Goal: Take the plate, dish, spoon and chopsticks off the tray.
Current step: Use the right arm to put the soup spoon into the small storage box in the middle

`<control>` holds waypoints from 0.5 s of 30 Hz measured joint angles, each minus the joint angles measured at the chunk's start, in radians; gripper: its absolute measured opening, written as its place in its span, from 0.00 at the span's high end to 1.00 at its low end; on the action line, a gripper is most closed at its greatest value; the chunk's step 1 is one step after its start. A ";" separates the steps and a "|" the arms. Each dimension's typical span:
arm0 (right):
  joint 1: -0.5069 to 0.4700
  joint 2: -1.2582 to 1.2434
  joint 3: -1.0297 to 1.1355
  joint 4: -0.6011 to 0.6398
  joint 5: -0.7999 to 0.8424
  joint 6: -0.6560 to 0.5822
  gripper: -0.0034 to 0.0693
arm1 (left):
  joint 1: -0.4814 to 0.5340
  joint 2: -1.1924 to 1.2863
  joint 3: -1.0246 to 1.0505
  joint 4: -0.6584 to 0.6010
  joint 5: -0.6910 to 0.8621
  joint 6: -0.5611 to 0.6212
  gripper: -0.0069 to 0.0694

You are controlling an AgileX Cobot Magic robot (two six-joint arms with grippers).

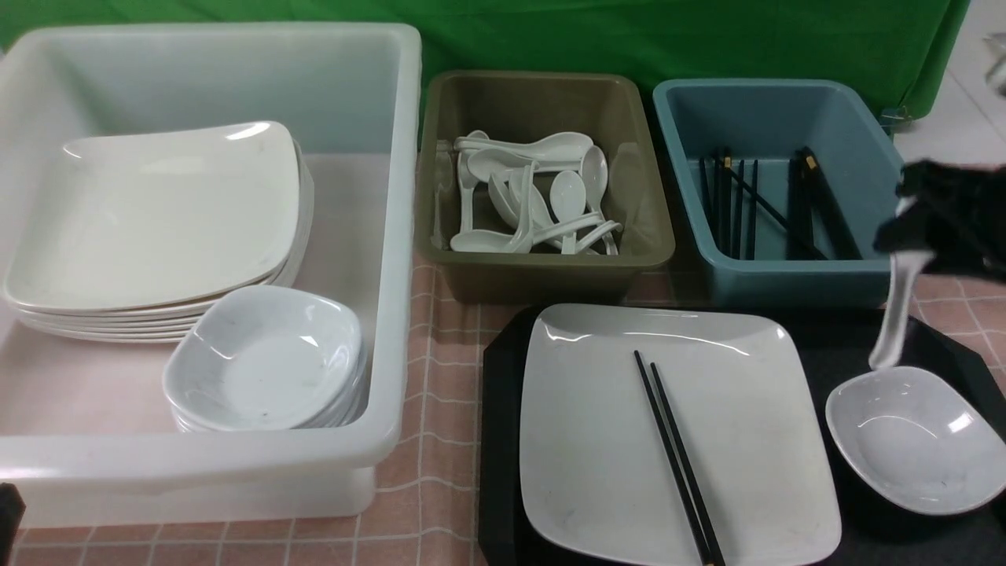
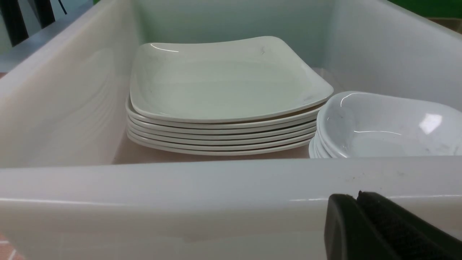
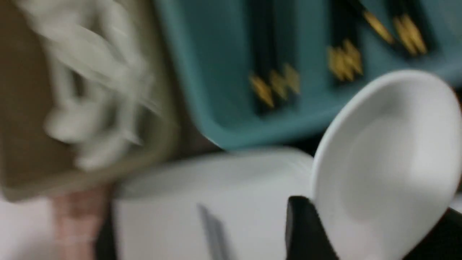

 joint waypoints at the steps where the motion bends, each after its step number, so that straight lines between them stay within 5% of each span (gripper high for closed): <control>1: 0.022 0.008 -0.029 0.036 -0.038 -0.035 0.42 | 0.000 0.000 0.000 0.000 0.000 0.000 0.88; 15: 0.400 0.463 -0.389 0.114 -0.693 -0.191 0.42 | 0.000 0.000 0.000 0.000 0.000 0.000 0.88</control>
